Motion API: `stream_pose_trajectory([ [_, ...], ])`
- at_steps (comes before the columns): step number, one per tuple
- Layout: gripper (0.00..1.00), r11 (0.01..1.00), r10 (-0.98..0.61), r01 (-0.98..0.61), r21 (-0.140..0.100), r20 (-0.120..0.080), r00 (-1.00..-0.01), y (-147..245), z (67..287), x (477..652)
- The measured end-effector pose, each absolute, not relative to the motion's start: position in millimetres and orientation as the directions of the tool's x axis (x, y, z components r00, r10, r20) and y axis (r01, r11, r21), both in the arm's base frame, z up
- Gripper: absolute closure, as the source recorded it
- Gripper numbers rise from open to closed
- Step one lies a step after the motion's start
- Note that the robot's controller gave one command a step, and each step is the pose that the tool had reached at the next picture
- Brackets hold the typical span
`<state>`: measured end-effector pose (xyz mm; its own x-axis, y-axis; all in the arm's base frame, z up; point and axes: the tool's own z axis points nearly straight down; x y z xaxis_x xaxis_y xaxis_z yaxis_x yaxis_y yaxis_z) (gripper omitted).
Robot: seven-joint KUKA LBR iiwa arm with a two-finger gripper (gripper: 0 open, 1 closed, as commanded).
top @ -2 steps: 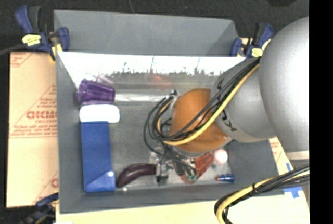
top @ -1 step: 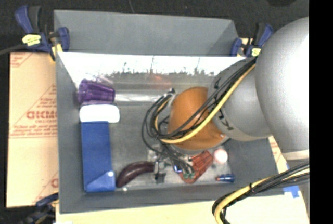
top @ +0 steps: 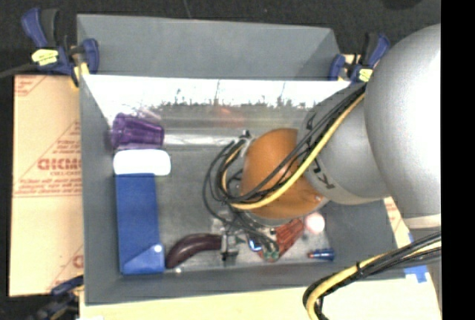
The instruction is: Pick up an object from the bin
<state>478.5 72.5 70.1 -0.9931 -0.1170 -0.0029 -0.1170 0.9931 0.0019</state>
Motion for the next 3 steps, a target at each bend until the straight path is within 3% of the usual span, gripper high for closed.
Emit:
stream_pose_trajectory([
  [2,1.0,0.994,-0.105,-0.105,0.002,-0.001,-0.994,82.1,69.8,474.1],
  [3,0.0,0.995,-0.101,-0.101,0.004,-0.013,-0.995,78.9,80.5,476.0],
])
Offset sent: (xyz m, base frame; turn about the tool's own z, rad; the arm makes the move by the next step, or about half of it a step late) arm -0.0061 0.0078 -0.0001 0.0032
